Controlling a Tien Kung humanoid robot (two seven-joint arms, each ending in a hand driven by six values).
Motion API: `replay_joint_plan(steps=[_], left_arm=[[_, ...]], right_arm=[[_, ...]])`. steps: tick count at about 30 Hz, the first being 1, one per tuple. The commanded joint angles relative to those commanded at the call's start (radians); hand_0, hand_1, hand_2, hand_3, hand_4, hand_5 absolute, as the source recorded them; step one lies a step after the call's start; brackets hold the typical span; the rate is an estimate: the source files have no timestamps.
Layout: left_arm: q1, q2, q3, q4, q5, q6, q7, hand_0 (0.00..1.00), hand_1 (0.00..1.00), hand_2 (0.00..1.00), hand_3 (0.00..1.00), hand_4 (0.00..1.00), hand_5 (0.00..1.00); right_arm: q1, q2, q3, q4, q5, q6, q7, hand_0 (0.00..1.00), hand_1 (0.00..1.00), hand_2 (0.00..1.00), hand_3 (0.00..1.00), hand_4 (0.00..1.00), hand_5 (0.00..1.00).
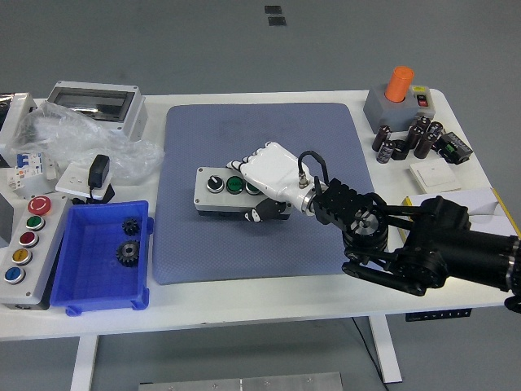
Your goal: Pick up the button,place it on the desk,press the button,press the button
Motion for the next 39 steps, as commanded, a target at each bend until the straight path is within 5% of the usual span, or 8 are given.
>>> replay_joint_plan(steps=[11,12,17,18,29,35,36,39], left_arm=[[0.001,0.001,0.002,0.0,-0.001,0.0,0.0,0.623,0.635,0.586,0.621,0.651,0.369],[0.001,0.001,0.0,0.0,0.0,0.0,0.0,0.623,0.635,0.586,0.621,0.65,0.367],[-0.001,0.001,-0.004,0.0,0.005,-0.001,0.0,0.623,0.635,0.586,0.621,0.65,0.367],[-0.001,0.001,-0.005,-0.001,0.006,-0.001,0.0,0.623,0.635,0.586,0.621,0.65,0.368],[-0.001,0.0,-0.003,0.0,0.006,-0.002,-0.001,0.623,0.635,0.586,0.621,0.649,0.367],[-0.001,0.0,-0.003,0.0,0.006,-0.003,-0.001,0.623,0.635,0.585,0.62,0.649,0.368],[-0.001,0.0,-0.002,0.0,0.006,-0.003,-0.001,0.623,0.635,0.585,0.618,0.646,0.367],[-0.001,0.0,-0.001,0.0,0.005,-0.003,-0.001,0.623,0.635,0.585,0.618,0.646,0.367]], right_arm=[[0.003,0.01,-0.001,-0.038,0.04,0.042,0.026,0.4,0.611,0.601,0.451,0.43,0.002],[0.003,0.011,-0.002,-0.038,0.042,0.048,0.025,0.536,0.653,0.654,0.49,0.444,0.002],[0.002,0.013,-0.008,-0.04,0.051,0.059,0.014,0.536,0.653,0.654,0.49,0.444,0.002],[0.002,0.012,-0.011,-0.039,0.055,0.06,0.012,0.659,0.696,0.72,0.667,0.647,0.035],[0.003,0.011,-0.024,-0.039,0.078,0.055,0.002,0.727,0.724,0.757,0.706,0.674,0.049],[0.003,0.011,-0.017,-0.039,0.079,0.068,-0.002,0.737,0.728,0.78,0.811,0.77,0.111],[0.003,0.011,-0.016,-0.039,0.08,0.07,-0.003,0.736,0.73,0.812,0.89,0.912,0.274],[0.003,0.01,-0.011,-0.038,0.085,0.077,-0.002,0.736,0.73,0.812,0.89,0.912,0.274]])
